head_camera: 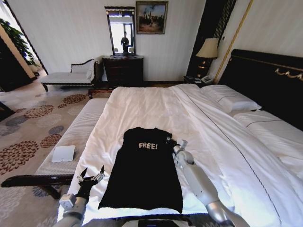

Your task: Fold the clothes on the bed.

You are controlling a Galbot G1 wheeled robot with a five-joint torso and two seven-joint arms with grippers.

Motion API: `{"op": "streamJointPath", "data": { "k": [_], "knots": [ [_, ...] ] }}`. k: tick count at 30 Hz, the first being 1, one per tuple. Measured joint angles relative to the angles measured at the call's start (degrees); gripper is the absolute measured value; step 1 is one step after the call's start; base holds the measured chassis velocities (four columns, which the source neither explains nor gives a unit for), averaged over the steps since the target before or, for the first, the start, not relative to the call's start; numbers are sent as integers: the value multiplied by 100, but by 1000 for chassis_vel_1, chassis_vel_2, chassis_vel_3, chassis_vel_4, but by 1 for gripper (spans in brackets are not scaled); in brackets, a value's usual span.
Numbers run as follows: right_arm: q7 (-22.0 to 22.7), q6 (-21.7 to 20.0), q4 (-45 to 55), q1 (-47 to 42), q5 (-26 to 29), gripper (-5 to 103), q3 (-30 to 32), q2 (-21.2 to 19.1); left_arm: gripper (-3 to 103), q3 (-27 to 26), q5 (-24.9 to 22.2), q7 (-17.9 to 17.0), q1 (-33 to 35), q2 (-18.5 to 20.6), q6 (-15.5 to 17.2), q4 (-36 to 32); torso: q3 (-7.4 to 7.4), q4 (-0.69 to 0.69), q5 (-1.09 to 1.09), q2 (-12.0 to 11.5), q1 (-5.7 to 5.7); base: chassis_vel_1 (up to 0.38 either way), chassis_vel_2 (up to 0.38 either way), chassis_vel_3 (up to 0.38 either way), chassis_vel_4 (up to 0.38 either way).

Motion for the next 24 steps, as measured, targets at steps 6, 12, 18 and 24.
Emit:
{"op": "streamJointPath", "data": {
  "k": [6,12,18,24],
  "knots": [
    [-9,4,-169,36,-138,0,-173,15,100,0,12,10,13,-13,-12,-24,0,-1,1,0,0,0,0,0,0],
    [-23,57,-354,106,-343,0,-317,61,100,-48,12,13,40,-8,-17,-46,0,-1,1,0,0,0,0,0,0],
    [-63,128,-356,88,-560,9,-586,30,100,-72,12,19,54,-32,-26,-55,0,0,0,0,0,0,0,0,0],
    [-110,294,399,-392,-920,30,-990,-154,100,-65,12,12,23,-34,-30,-23,0,-1,1,0,0,0,0,0,0]
  ]
}}
